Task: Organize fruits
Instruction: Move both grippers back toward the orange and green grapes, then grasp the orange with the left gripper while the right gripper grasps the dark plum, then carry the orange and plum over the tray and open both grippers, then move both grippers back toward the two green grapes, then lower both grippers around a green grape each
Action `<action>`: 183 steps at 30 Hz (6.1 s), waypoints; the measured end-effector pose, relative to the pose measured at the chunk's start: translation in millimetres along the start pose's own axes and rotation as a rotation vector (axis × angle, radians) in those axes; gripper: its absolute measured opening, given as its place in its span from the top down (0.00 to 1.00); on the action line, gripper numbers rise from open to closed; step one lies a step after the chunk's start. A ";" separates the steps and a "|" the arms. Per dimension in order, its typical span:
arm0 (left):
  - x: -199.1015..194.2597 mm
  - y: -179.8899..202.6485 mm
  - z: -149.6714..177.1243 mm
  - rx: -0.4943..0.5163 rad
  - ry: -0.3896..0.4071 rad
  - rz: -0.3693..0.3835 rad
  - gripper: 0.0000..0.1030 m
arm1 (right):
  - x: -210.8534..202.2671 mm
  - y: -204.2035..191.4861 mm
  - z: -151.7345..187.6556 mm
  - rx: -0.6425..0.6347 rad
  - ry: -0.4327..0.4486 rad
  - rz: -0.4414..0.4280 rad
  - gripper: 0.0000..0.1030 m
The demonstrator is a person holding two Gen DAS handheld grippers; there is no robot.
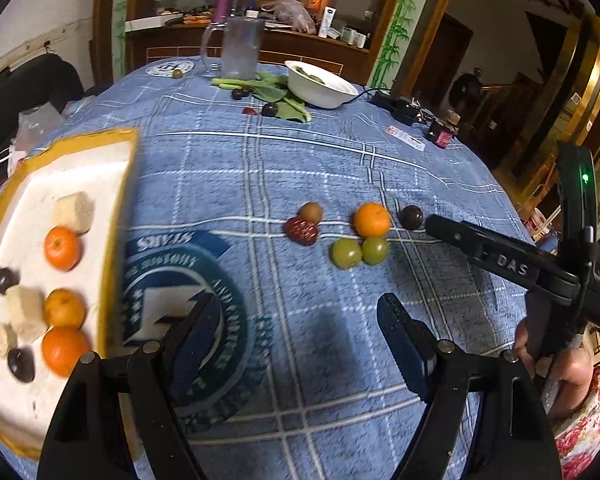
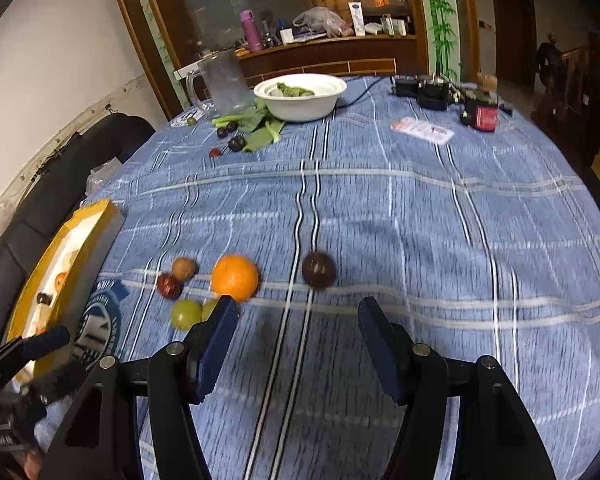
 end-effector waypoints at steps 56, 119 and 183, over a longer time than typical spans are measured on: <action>97.8 41.1 -60.7 0.077 0.034 0.117 0.69 | 47.3 19.1 -17.0 0.006 0.000 0.062 0.76; -123.9 -140.9 49.2 -0.322 0.202 -0.161 0.31 | -1.3 -236.8 44.1 -0.337 0.010 -0.137 0.39; -0.8 -2.3 13.3 0.037 -0.008 -0.076 0.28 | 45.3 -41.9 10.2 0.080 -0.137 -0.299 0.79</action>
Point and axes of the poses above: each gripper's, at about its wrist camera, not at the fingertips, and x roughly the way its jaws point, y to its right, z to its underside, the point moved 2 cm from there along x, roughly the way its jaws point, and after that the axes turned 6 degrees about x, right-handed, at the moved point
